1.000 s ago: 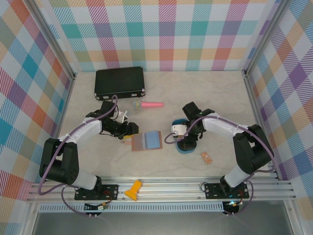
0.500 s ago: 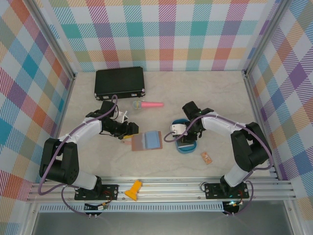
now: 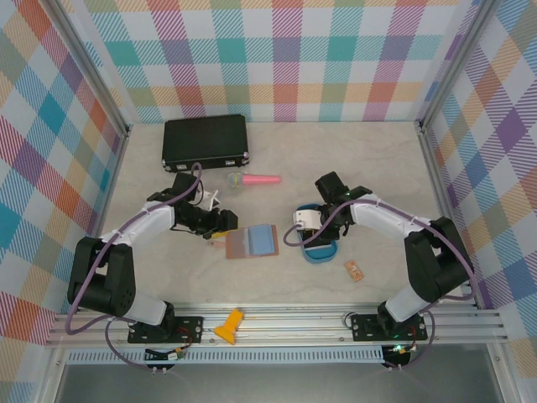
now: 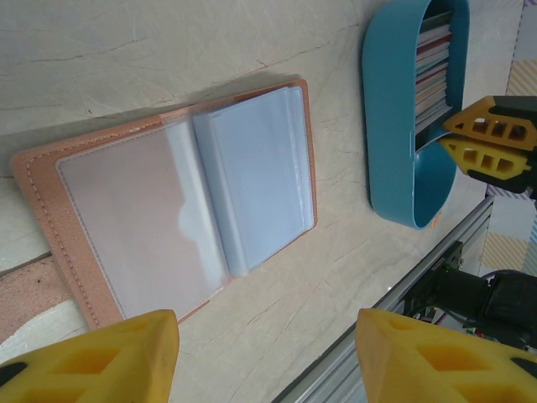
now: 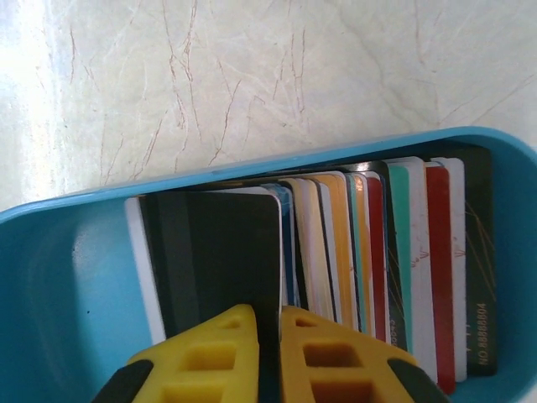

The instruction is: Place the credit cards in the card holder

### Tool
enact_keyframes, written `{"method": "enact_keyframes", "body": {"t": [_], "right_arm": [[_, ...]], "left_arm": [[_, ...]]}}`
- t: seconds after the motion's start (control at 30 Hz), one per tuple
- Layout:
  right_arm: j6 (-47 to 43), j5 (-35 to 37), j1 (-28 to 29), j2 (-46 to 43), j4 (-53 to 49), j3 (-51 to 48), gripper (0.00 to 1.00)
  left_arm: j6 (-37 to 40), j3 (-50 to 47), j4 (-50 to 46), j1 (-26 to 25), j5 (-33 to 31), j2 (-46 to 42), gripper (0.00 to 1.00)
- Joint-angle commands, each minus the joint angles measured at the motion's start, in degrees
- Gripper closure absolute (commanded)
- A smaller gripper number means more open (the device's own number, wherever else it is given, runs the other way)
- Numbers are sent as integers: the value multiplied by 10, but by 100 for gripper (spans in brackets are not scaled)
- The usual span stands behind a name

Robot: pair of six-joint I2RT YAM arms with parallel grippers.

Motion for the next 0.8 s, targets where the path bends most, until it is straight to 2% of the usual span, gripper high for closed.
{"method": "enact_keyframes", "body": {"t": [0.0, 0.53, 0.67, 0.77], "right_arm": [[2, 17, -2, -15, 16, -11, 91], [20, -2, -2, -99, -35, -23, 100], [49, -28, -2, -117, -48, -16, 100], [103, -58, -2, -146, -42, -5, 100]], "left_arm": [[7, 7, 6, -3, 9, 4, 42], [8, 7, 5, -8, 7, 1, 42], [9, 7, 5, -9, 5, 0, 42], [9, 7, 10, -9, 4, -9, 42]]}}
